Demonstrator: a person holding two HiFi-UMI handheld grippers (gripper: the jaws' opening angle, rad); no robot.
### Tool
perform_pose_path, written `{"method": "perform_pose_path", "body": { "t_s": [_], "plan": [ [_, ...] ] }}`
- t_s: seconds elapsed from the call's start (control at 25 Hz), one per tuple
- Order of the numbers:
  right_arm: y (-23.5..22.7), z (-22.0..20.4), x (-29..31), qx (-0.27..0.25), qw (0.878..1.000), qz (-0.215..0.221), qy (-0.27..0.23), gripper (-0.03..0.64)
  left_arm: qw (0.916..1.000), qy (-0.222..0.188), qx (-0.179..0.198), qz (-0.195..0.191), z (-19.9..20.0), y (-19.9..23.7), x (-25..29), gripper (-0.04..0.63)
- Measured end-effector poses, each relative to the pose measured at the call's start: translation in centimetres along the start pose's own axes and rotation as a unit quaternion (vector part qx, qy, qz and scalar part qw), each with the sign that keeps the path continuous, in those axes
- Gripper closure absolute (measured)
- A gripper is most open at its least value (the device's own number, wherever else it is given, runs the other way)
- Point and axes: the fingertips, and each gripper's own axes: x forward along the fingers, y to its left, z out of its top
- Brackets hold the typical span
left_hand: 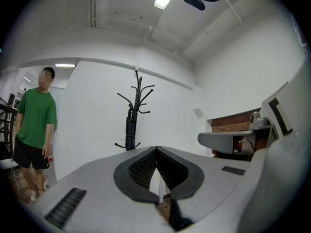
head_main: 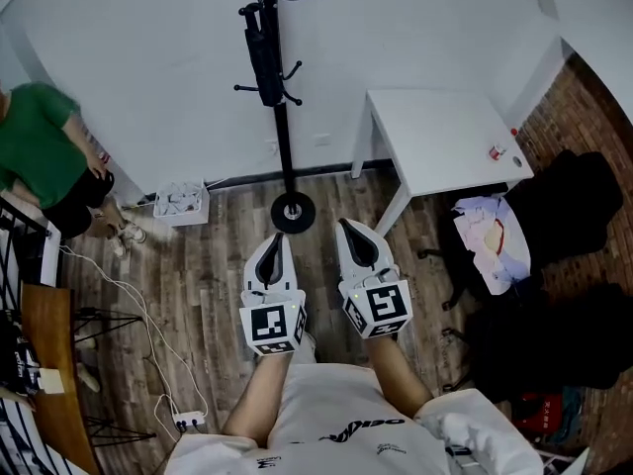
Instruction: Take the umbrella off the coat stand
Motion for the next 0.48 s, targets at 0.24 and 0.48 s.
{"method": "perform_pose_path", "body": {
  "t_s": [0.24,0.48],
  "plan": [
    [-1.7,0.9,9.1,-0.005,1.0,-0.008,-0.003,0.624,0.9999,-0.009,-0.008,-0.01,2.0,4.9,7.9,0.597],
    [-2.9,1.1,16.0,-0.005,1.0,-0.022,-0.006,0.624,0.9997,-0.007,-0.007,-0.023,2.7,8.9,14.0,0.597]
  ]
}}
